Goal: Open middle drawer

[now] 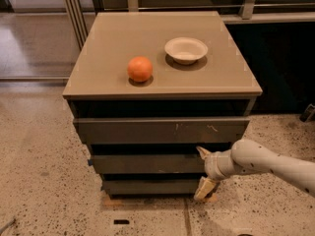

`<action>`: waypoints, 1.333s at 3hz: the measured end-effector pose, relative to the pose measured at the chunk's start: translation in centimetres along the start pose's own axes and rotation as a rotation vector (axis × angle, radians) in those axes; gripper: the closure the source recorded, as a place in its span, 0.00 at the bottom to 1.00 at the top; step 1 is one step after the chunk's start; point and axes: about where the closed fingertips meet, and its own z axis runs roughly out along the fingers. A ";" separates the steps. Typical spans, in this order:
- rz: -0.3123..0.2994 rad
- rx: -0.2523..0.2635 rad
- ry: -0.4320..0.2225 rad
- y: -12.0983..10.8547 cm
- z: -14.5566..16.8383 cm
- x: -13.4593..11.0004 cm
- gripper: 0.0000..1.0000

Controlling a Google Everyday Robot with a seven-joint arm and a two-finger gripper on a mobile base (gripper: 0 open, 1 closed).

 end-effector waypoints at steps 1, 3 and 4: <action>0.002 0.025 -0.001 -1.1 1.3 0.8 0.00; -0.009 -0.014 -0.020 -3.9 6.7 1.2 0.00; -0.009 -0.014 -0.020 -3.9 6.7 1.2 0.00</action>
Offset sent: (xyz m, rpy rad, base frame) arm 0.0458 -0.0009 -0.0377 0.0045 -0.0365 -0.0298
